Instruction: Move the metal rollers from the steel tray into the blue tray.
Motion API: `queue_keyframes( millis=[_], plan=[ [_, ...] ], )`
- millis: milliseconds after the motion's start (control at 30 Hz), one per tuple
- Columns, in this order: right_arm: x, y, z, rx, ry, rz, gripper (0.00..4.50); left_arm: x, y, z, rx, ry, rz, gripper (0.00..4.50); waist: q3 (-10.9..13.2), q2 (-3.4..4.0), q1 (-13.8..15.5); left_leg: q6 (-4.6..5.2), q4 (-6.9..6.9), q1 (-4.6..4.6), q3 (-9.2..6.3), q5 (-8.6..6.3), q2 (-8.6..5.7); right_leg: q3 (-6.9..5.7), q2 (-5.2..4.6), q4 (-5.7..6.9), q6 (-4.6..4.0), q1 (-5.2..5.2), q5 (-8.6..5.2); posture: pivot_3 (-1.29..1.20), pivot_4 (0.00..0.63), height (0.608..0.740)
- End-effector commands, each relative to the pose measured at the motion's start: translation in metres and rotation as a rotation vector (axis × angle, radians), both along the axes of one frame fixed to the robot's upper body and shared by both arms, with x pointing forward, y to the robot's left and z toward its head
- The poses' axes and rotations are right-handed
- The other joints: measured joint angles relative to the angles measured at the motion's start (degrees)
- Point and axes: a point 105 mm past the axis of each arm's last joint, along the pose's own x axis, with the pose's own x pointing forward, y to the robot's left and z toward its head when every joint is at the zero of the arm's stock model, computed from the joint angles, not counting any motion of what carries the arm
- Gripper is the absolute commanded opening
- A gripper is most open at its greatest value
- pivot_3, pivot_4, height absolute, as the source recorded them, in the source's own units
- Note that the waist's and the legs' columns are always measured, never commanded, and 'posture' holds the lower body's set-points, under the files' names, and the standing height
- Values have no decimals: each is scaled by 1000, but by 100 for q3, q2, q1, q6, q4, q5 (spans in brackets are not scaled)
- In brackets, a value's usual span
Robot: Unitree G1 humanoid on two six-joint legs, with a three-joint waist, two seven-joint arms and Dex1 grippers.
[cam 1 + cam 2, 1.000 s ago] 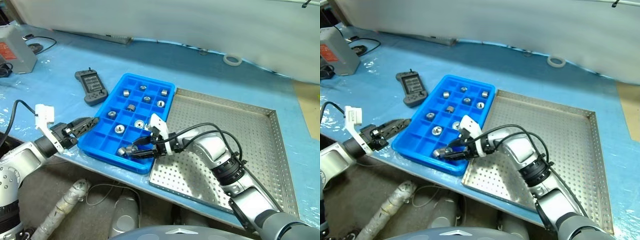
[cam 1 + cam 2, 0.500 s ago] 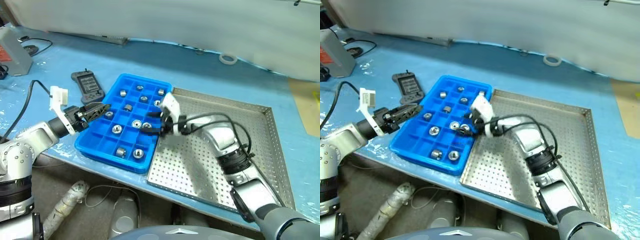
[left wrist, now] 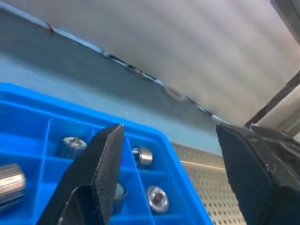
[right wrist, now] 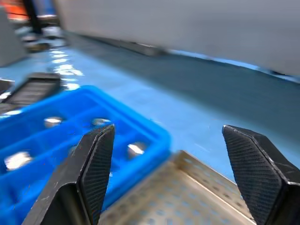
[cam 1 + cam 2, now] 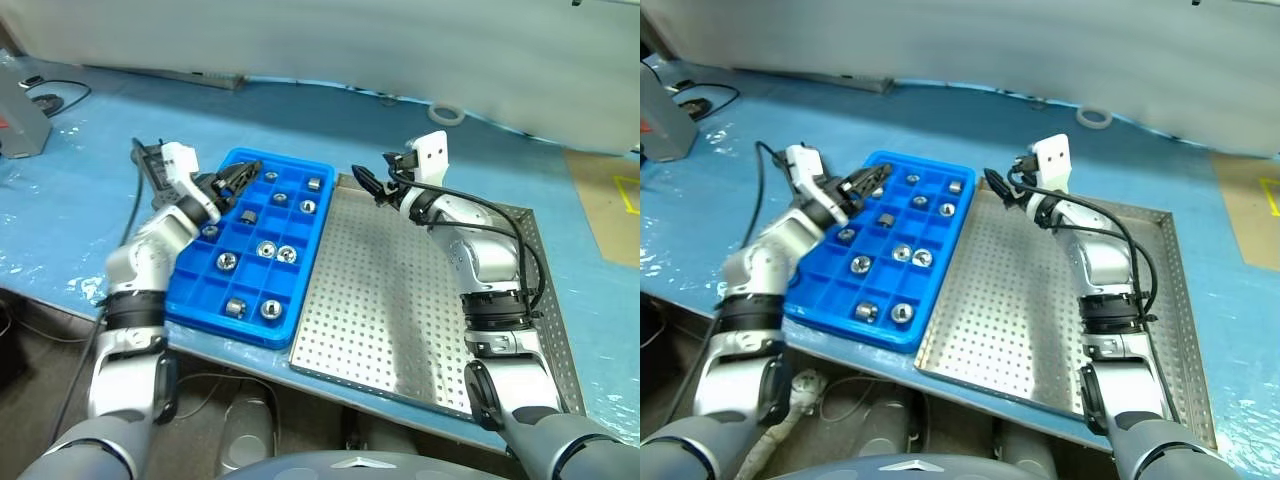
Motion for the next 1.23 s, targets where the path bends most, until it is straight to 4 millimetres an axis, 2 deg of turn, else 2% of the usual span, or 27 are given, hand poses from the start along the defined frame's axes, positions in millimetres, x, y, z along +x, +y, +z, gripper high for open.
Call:
queue_keyframes(
  millis=[33, 167, 500, 833, 1233],
  plan=[
    [3, -9, 20, 21, -82, -71, 3876, 10, -14, 18, -5, -80, -14, 3313, 0, 0, -64, 1, 1, -3, 0, 0, 0, 0, -1, -3, 0, 0, 0, -24, 150, 740],
    [4, -16, 23, 14, -104, -109, 3876, 13, -30, 22, -15, -111, -65, 3313, 0, 0, -140, 17, 1, -4, 3, -9, 2, 0, 0, -2, -1, -3, 1, -50, 150, 740],
    [2, -35, 15, 16, -87, -198, 3876, 17, -33, 23, -53, -108, -79, 3313, 1, 2, -199, 47, 8, -6, 10, -26, 0, 0, -5, -9, -5, -1, 0, -83, 150, 740],
    [6, -32, 11, 19, -70, -215, 3876, 14, -44, 22, -76, -104, -92, 3313, 4, 6, -197, 51, 13, -8, 16, -28, 1, 0, -9, -22, -6, 2, 0, -64, 150, 740],
    [7, -33, 5, 10, -46, -229, 3876, 12, -42, 15, -77, -82, -72, 3313, 5, 8, -196, 55, 12, -10, 16, -31, 1, 0, -9, -24, -6, 1, 0, -49, 150, 740]
  ],
)
